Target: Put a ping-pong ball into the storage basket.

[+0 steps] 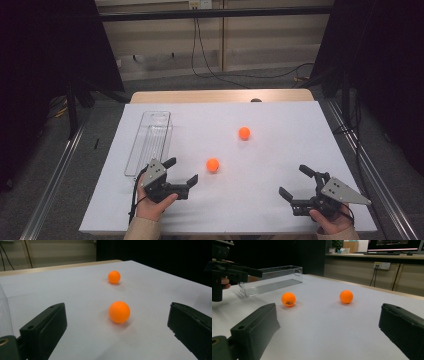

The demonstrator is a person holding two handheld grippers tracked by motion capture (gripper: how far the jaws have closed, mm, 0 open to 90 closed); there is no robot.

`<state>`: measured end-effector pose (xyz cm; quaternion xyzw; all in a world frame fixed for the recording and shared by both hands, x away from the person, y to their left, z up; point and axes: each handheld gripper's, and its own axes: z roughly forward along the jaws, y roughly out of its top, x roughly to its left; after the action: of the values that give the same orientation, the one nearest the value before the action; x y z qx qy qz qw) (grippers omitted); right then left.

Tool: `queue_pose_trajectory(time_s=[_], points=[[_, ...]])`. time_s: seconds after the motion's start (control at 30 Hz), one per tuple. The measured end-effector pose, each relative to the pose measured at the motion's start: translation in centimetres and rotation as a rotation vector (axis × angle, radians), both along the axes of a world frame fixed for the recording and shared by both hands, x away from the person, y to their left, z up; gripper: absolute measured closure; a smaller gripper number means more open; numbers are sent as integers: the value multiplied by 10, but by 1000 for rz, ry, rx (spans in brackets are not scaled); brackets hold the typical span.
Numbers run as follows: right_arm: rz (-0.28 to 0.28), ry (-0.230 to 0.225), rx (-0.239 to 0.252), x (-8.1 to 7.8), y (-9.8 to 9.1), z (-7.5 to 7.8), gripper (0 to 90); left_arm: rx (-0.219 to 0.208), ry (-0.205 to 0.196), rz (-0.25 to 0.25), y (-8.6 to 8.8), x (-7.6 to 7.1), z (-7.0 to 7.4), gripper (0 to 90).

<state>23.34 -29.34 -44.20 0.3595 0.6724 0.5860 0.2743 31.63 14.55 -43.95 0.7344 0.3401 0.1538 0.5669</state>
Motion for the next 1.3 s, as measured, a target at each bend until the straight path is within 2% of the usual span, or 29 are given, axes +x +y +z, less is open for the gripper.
queue_pose_trajectory(time_s=[1.3], points=[[6,1,-1,0,1,0,17,36,20,-17,-18,11,-4,28]])
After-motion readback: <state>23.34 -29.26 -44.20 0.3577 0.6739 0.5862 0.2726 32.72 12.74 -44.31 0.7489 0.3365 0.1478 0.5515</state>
